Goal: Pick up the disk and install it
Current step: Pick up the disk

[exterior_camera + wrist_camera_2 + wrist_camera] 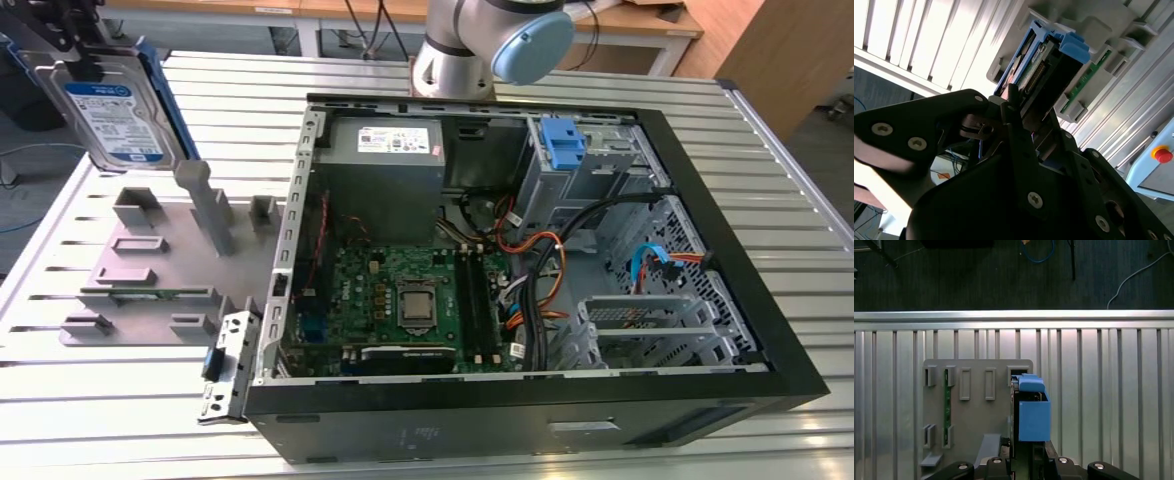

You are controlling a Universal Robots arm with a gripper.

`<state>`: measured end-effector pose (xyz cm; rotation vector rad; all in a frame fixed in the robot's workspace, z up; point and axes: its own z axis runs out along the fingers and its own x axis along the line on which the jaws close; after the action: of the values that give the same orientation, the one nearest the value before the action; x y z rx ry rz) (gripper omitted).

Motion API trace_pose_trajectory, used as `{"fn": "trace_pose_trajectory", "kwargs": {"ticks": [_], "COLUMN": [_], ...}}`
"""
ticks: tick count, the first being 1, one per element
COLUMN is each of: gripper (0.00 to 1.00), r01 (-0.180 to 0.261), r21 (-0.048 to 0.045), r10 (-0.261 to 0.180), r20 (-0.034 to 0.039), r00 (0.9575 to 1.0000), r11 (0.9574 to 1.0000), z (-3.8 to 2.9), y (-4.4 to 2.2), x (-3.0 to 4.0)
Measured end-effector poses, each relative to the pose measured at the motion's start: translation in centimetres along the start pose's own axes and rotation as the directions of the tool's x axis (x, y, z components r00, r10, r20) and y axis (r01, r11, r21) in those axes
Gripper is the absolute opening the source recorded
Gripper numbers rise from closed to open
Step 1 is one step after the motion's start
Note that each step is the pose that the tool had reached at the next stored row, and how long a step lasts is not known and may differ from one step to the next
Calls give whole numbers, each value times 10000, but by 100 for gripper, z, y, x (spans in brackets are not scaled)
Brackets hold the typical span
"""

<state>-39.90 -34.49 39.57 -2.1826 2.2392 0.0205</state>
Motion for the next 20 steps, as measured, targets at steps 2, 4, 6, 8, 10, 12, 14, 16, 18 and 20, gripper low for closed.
{"fn": "trace_pose_trajectory", "kwargs": {"ticks": [2,4,6,8,10,12,14,16,18,20], "gripper": [35,35,35,35,35,35,35,35,35,35], "r01": [0,0,0,0,0,0,0,0,0,0], "r21": [0,0,-1,1,1,-2,-1,-1,-1,0], "r10": [0,0,0,0,0,0,0,0,0,0], "r20": [0,-1,0,0,1,0,-1,-1,-1,0], "r00": [10000,10000,10000,10000,10000,10000,10000,10000,10000,10000], "r11": [10000,10000,10000,10000,10000,10000,10000,10000,10000,10000], "z": [-22,-27,-32,-34,-34,-39,-49,-68,-97,-135], "y": [0,0,0,0,0,0,0,0,0,0], "x": [0,0,-1,-1,-1,-1,-1,-1,-2,-3]}}
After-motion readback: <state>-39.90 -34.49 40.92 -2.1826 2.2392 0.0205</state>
